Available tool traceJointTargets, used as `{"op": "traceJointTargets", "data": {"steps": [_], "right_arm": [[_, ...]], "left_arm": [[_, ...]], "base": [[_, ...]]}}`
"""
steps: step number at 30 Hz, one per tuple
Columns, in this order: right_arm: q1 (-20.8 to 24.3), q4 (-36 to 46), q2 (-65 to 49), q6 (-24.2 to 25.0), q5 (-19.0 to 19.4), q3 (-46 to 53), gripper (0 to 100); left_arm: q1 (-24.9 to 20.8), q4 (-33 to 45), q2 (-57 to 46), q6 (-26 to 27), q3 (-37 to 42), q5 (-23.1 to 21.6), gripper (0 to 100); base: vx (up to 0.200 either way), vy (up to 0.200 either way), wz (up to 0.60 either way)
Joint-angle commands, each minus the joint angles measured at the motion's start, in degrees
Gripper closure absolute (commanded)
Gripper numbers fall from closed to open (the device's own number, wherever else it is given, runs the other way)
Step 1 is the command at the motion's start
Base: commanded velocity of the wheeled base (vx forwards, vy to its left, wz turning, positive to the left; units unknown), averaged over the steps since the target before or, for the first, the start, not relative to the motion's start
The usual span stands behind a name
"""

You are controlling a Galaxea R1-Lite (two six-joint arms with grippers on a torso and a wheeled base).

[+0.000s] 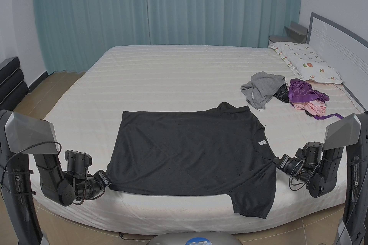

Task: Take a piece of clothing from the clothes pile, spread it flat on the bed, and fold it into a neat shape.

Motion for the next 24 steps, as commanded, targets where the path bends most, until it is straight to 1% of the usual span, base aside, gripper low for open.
{"op": "traceJointTargets", "data": {"steps": [1, 2, 8, 12, 14, 15, 17, 18, 19, 20, 21, 24], "right_arm": [[0.18, 1.04, 0.11, -0.11, -0.06, -2.45, 100], [0.27, 1.39, 0.29, -0.28, -0.06, -2.45, 0], [-0.26, 0.86, -0.77, -0.46, 0.47, -0.60, 0], [0.01, -0.63, -4.99, -0.99, 1.26, 4.67, 0], [0.18, -0.72, -7.18, -2.74, 3.81, 9.59, 0], [0.18, -0.72, -7.36, -3.27, 4.34, 10.30, 0], [0.09, -1.51, -7.18, -6.44, 7.06, 15.22, 0], [0.09, -1.60, -7.10, -6.61, 7.24, 15.48, 0], [0.09, -3.53, -6.13, -8.19, 9.08, 18.47, 0], [0.09, -3.97, -5.87, -8.46, 9.35, 18.91, 0], [0.18, -4.32, -4.46, -9.78, 10.49, 20.49, 0], [0.18, -4.24, -2.17, -13.12, 10.67, 21.20, 0]], "left_arm": [[0.00, -0.02, 0.02, -0.03, 0.02, 0.03, 100], [0.00, -0.02, 0.02, -0.03, 0.02, 0.03, 100], [0.00, -0.02, 0.02, 0.06, 0.02, 0.03, 100], [0.00, -0.02, 0.02, 0.06, 0.10, 0.03, 100], [0.00, -0.02, 0.02, 0.06, 0.10, 0.03, 100], [0.00, -0.02, 0.02, 0.06, 0.10, -0.06, 100], [0.00, -0.02, 0.02, 0.06, 0.10, 0.03, 100], [0.00, -0.02, 0.02, 0.06, 0.10, 0.03, 100], [0.00, -0.02, 0.02, 0.06, 0.10, 0.03, 100], [0.00, -0.02, 0.02, 0.06, 0.19, 0.03, 100], [0.00, -0.02, 0.02, 0.06, 0.19, 0.03, 100], [0.00, -0.02, 0.02, 0.06, 0.19, 0.03, 100]], "base": [[0.000, 0.000, 0.00], [0.000, 0.000, 0.00], [0.000, 0.000, 0.00], [0.000, 0.000, 0.00], [0.000, 0.000, 0.00], [0.000, 0.000, 0.00], [0.000, 0.000, 0.00], [0.000, 0.000, 0.00], [0.000, 0.000, 0.00], [0.000, 0.000, 0.00], [0.000, 0.000, 0.00], [0.000, 0.000, 0.00]]}}
